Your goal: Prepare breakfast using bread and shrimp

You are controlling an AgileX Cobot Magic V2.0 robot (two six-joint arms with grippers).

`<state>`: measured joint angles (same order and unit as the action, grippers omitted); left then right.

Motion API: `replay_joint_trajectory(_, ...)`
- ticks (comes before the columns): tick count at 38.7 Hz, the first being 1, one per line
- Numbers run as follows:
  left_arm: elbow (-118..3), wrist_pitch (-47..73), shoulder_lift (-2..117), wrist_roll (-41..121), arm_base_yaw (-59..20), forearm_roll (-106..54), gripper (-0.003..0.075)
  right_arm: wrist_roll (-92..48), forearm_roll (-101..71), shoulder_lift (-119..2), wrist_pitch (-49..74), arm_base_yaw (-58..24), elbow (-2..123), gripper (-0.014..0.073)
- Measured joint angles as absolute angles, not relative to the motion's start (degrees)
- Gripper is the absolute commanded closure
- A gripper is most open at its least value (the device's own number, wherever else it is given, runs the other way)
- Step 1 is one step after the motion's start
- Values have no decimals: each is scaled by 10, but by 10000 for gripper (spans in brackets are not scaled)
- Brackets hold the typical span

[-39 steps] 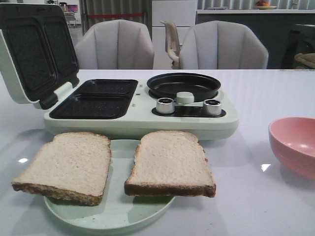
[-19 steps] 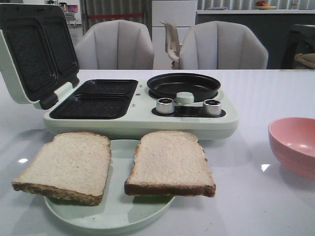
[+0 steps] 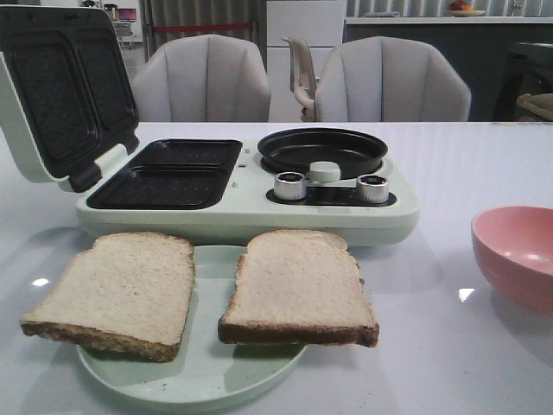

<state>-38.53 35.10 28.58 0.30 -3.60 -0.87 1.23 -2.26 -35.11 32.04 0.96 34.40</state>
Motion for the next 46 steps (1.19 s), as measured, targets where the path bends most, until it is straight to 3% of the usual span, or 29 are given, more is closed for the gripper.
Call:
replay_joint_trajectory(7, -385, 356, 339, 3, -36, -11, 619, 12, -23, -438, 332, 10, 344, 554)
replay_joint_trajectory(10, -385, 356, 356, 3, -36, -11, 590, 12, -23, -464, 334, 10, 344, 505)
replay_joint_trajectory(12, -385, 356, 366, 3, -36, -9, 528, 12, -23, -477, 334, 10, 344, 427)
replay_joint_trajectory(17, -385, 356, 389, 3, -36, 3, 251, 12, -23, -502, 334, 10, 344, 222)
replay_joint_trajectory(21, -385, 356, 403, 4, -36, 11, 130, 12, -23, -508, 334, 10, 344, 118)
replay_joint_trajectory(29, -385, 358, 446, 63, -69, 12, 169, 12, -23, -511, 334, 10, 344, 110)
replay_joint_trajectory(35, -381, 361, 506, 129, -179, 19, 233, 12, -23, -511, 334, 10, 344, 110)
replay_joint_trajectory(46, -312, 349, 578, 145, -382, 195, 235, 12, -23, -511, 334, 10, 344, 110)
